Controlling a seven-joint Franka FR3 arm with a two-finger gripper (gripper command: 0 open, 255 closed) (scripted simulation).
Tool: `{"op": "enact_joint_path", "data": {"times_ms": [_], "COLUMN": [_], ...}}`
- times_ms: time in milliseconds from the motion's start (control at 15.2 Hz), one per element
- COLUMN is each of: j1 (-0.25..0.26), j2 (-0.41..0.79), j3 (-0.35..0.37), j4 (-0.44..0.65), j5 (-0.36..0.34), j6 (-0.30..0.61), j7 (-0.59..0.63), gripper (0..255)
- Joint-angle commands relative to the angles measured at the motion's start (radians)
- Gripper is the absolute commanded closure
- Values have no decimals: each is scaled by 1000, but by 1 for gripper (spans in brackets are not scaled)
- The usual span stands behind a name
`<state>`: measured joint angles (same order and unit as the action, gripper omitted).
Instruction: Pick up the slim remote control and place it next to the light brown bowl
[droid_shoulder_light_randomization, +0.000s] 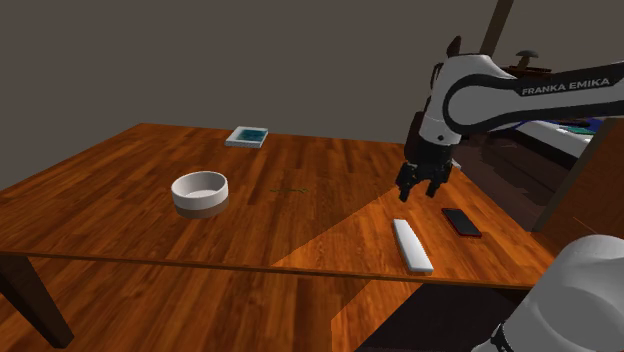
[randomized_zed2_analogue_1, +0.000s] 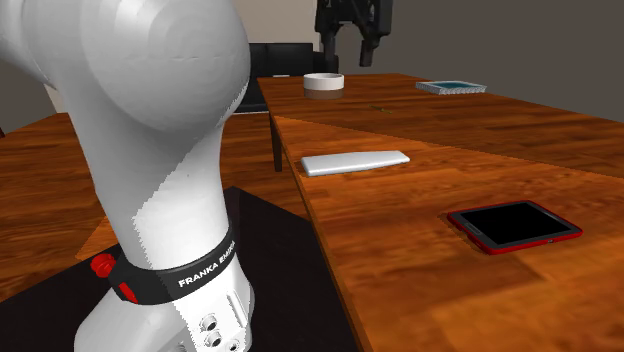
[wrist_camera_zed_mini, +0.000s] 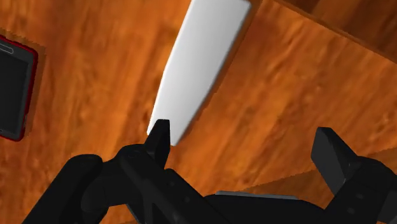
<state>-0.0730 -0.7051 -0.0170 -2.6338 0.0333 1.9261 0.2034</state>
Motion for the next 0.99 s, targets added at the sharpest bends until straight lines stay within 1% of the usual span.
{"op": "enact_joint_path", "data": {"times_ms": [0, 264, 594, 924], "j1": [-27, -78, -143, -143], "j2": [27, 91, 207, 276], "j3": [7, 24, 44, 45], "j4": [-49, -140, -227, -255], "j5": [-3, -9, -20, -20], "j6": [77, 228, 425, 523], "j7": [54, 160, 291, 292], "gripper": [0, 0, 0, 0]}}
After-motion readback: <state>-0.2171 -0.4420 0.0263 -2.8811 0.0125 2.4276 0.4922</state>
